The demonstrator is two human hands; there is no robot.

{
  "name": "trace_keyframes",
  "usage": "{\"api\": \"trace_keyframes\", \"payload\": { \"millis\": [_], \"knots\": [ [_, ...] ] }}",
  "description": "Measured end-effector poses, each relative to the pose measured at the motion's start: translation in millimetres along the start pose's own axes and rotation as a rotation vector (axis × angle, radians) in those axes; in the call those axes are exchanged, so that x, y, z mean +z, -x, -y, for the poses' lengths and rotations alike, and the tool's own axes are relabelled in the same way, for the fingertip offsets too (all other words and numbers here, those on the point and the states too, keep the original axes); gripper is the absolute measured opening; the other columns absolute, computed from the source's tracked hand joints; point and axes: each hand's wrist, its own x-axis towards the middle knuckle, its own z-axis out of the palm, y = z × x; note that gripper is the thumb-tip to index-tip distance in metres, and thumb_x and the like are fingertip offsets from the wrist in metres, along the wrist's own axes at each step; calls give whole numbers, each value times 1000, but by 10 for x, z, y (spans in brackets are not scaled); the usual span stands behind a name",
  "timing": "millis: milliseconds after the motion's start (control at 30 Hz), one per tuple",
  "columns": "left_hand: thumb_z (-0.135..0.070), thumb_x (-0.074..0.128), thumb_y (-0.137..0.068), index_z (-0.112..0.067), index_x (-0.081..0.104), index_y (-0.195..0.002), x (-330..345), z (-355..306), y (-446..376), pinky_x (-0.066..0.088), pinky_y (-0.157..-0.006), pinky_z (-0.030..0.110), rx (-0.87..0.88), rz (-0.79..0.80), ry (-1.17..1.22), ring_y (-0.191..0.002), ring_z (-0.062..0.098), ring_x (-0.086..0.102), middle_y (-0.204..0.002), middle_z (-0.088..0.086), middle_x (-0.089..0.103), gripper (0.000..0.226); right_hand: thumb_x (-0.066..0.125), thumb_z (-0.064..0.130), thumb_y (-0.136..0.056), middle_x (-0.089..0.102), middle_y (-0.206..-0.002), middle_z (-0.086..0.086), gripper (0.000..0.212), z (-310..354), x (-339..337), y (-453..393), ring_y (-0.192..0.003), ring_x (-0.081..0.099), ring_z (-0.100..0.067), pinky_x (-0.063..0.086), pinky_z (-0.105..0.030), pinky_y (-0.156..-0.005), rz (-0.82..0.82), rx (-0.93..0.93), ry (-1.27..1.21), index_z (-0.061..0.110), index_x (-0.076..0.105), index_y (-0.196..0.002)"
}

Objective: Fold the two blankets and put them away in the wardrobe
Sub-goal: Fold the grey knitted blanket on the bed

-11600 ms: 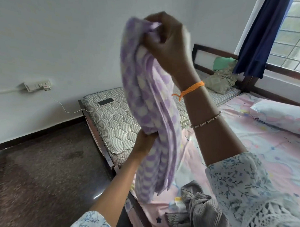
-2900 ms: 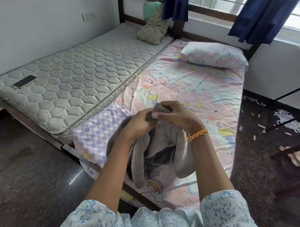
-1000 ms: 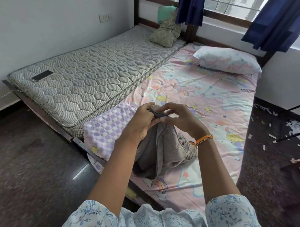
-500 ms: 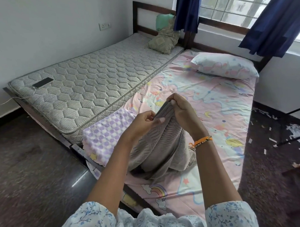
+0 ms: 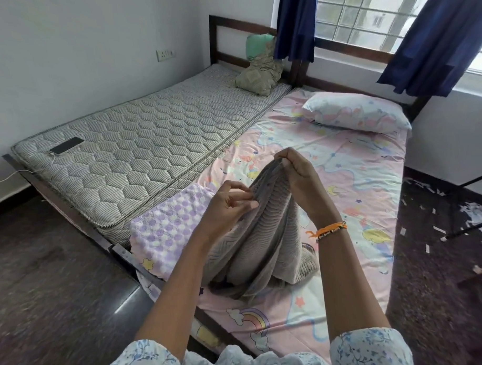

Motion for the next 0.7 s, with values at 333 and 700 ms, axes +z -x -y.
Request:
{"api": "trace_keyframes", "payload": {
  "millis": [333, 700],
  "knots": [
    [-14, 73, -77, -9, 73, -98, 44, 139, -171, 41, -72, 19, 60, -122, -245, -88, 10, 57, -91, -13, 58, 22, 36, 6, -97, 47, -78, 11, 18, 0, -118, -25, -68, 42, 4, 32, -15, -64, 44, -12, 62, 13, 50, -89],
    [-15, 70, -80, -6, 72, -86, 9, 310, -213, 45, -76, 18, 24, -202, -293, -85, 12, 60, -88, 0, 63, 11, 34, 3, -96, 45, -74, 8, 18, -101, -248, -112, -67, 40, -5, 31, -13, -58, -115, 103, 104, 11, 49, -89]
  ]
}}
